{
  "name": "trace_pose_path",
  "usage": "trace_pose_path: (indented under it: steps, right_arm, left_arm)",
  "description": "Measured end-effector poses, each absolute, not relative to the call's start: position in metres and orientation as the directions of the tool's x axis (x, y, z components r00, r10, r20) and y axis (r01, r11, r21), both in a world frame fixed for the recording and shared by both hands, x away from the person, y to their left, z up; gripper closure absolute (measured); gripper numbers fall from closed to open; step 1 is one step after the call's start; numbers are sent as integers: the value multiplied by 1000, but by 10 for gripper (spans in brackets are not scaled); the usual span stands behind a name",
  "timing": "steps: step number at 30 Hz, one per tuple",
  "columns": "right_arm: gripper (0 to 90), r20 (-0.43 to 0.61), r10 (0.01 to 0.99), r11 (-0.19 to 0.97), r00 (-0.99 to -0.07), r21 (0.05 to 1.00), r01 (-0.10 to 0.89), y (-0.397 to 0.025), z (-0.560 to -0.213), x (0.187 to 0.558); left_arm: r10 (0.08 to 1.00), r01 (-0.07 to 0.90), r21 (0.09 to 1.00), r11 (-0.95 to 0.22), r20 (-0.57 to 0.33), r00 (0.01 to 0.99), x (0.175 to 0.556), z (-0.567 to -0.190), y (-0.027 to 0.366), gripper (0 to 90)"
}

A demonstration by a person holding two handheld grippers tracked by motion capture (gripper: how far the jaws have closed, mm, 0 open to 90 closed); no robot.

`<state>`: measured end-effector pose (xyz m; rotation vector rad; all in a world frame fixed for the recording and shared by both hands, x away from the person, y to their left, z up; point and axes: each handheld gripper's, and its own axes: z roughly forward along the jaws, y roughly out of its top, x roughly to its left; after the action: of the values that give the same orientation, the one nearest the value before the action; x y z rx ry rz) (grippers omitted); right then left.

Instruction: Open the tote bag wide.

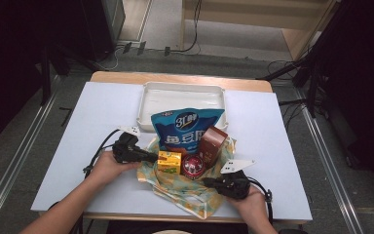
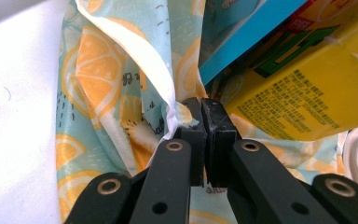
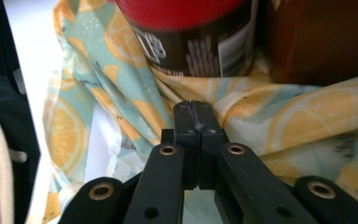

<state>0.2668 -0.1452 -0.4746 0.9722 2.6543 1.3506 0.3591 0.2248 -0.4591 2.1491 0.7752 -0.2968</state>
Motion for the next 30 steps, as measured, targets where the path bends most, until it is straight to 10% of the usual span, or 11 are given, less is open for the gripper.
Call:
trace_pose_path:
  steps: [30]
  right_arm:
    - [900,261,681,236,-685,807,542,-196,-411,355]
  left_arm:
    - [448,589,711,-384,-415,792,397,-414,208,900]
